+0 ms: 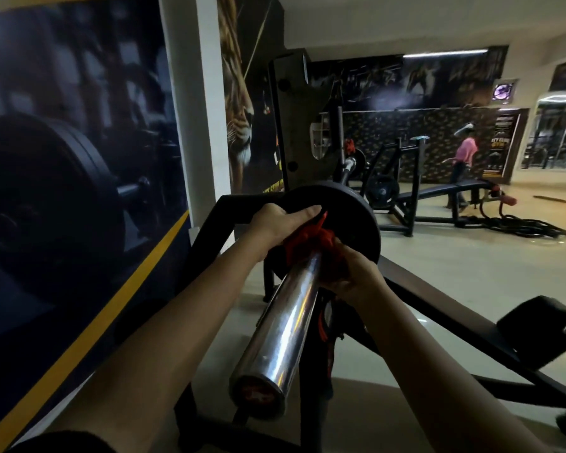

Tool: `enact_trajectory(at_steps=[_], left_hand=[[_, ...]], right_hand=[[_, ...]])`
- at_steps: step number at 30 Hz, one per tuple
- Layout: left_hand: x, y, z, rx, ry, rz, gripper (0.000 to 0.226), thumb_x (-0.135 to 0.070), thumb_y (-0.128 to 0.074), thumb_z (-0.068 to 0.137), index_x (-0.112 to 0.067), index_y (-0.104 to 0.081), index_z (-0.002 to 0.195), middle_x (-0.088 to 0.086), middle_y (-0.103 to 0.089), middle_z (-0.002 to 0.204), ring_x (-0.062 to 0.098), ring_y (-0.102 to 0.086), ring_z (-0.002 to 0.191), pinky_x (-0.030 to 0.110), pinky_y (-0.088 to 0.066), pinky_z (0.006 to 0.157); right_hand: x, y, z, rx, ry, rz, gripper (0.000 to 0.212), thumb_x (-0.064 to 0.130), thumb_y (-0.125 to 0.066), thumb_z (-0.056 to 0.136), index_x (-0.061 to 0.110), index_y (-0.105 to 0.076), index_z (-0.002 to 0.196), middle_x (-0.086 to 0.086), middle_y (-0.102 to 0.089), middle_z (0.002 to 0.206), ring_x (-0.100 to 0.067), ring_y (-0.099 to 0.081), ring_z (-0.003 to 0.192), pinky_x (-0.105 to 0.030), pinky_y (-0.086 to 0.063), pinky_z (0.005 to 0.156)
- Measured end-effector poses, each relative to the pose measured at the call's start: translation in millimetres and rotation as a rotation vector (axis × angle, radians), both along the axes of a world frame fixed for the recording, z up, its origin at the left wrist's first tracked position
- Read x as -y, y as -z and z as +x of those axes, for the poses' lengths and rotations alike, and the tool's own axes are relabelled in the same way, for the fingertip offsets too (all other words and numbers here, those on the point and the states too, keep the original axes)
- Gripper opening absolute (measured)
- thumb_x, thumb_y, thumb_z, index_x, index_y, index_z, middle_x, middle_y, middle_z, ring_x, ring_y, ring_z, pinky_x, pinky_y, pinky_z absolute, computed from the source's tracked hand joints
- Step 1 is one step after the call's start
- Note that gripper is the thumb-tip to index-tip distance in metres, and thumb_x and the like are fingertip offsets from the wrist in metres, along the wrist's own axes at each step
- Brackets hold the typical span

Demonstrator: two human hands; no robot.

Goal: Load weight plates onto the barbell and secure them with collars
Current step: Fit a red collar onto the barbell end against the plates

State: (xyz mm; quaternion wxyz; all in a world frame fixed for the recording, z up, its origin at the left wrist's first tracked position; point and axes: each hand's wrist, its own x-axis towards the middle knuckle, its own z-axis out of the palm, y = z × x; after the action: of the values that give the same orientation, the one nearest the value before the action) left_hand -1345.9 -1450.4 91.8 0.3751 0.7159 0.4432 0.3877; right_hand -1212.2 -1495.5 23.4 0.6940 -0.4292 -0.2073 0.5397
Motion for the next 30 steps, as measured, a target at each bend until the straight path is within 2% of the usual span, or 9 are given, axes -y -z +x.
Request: enact_trajectory(at_steps=[3, 5, 10, 15, 18, 20, 22, 25, 30], left_hand=[[2, 1, 8, -0.257, -0.029, 0.03, 0.081, -0.076, -0.056, 0.062, -0.007, -0.059, 0.103, 0.01, -0.06, 0.103, 0.026, -0.057, 0.099, 0.033, -0.048, 0.085], [3, 0, 14, -0.301, -0.036, 0.056, 0.086, -0.074, -0.056, 0.064, -0.005, -0.055, 0.114, 0.013, -0.058, 0.117, 0.029, -0.054, 0.107, 0.033, -0.045, 0.087], [1, 1, 20, -0.298, -0.104, 0.172, 0.07, -0.065, -0.059, 0.071, -0.003, -0.06, 0.103, 0.014, -0.063, 0.106, 0.029, -0.059, 0.098, 0.03, -0.045, 0.075], [-10, 3, 14, 0.001, -0.186, 0.098, 0.045, -0.051, -0.058, 0.077, -0.006, -0.062, 0.076, 0.013, -0.065, 0.086, 0.032, -0.062, 0.089, 0.03, -0.045, 0.068], [-9, 7, 8, 0.135, -0.126, -0.082, 0.049, -0.055, -0.062, 0.073, -0.009, -0.061, 0.091, 0.007, -0.062, 0.098, 0.027, -0.06, 0.095, 0.034, -0.05, 0.08], [-5, 9, 5, 0.12, -0.005, -0.315, 0.067, -0.065, -0.057, 0.072, -0.011, -0.055, 0.111, 0.009, -0.058, 0.111, 0.029, -0.056, 0.103, 0.041, -0.049, 0.089], [-5, 9, 4, 0.086, 0.106, -0.488, 0.077, -0.074, -0.05, 0.069, -0.014, -0.053, 0.117, 0.011, -0.059, 0.115, 0.03, -0.057, 0.104, 0.042, -0.05, 0.084], [-8, 11, 5, 0.219, 0.188, -0.609, 0.064, -0.07, -0.052, 0.071, -0.012, -0.064, 0.096, 0.008, -0.068, 0.088, 0.023, -0.063, 0.084, 0.033, -0.051, 0.071], [-7, 19, 10, 0.444, 0.174, -0.594, 0.037, -0.049, -0.055, 0.081, -0.013, -0.061, 0.077, 0.001, -0.063, 0.054, 0.018, -0.06, 0.061, 0.028, -0.049, 0.06]], right_hand=[[-3, 0, 0, 0.02, 0.017, -0.005, 0.055, 0.024, -0.072, 0.074, 0.002, -0.05, 0.12, -0.022, -0.06, 0.117, -0.038, -0.063, 0.098, -0.045, -0.056, 0.052], [-3, 0, 1, 0.038, 0.027, -0.01, 0.052, 0.024, -0.07, 0.076, 0.001, -0.052, 0.119, -0.022, -0.061, 0.115, -0.037, -0.064, 0.097, -0.043, -0.056, 0.051], [-4, 4, 2, 0.043, 0.055, -0.017, 0.048, 0.023, -0.069, 0.076, 0.001, -0.055, 0.116, -0.023, -0.062, 0.114, -0.035, -0.065, 0.092, -0.04, -0.056, 0.052], [-1, 3, -3, 0.055, 0.114, -0.018, 0.035, 0.017, -0.063, 0.081, -0.002, -0.056, 0.11, -0.018, -0.063, 0.095, -0.022, -0.064, 0.061, -0.025, -0.05, 0.04], [2, 4, -4, 0.083, 0.112, -0.002, 0.038, 0.02, -0.064, 0.081, -0.001, -0.054, 0.111, -0.019, -0.063, 0.102, -0.024, -0.065, 0.071, -0.03, -0.055, 0.047], [4, 5, -2, 0.264, 0.173, -0.019, 0.049, 0.03, -0.069, 0.077, 0.003, -0.049, 0.113, -0.019, -0.062, 0.109, -0.029, -0.065, 0.087, -0.042, -0.059, 0.066], [12, 1, 2, 0.607, 0.314, -0.042, 0.057, 0.04, -0.071, 0.073, 0.009, -0.041, 0.11, -0.016, -0.056, 0.113, -0.03, -0.059, 0.1, -0.047, -0.055, 0.081], [27, -10, 8, 1.095, 0.471, 0.031, 0.066, 0.041, -0.073, 0.071, 0.016, -0.036, 0.12, -0.013, -0.036, 0.126, -0.029, -0.035, 0.12, -0.046, -0.039, 0.101], [23, -35, 11, 1.483, 0.371, 0.056, 0.085, 0.045, -0.071, 0.071, 0.027, -0.022, 0.139, -0.01, -0.019, 0.141, -0.031, -0.016, 0.13, -0.048, -0.022, 0.108]])
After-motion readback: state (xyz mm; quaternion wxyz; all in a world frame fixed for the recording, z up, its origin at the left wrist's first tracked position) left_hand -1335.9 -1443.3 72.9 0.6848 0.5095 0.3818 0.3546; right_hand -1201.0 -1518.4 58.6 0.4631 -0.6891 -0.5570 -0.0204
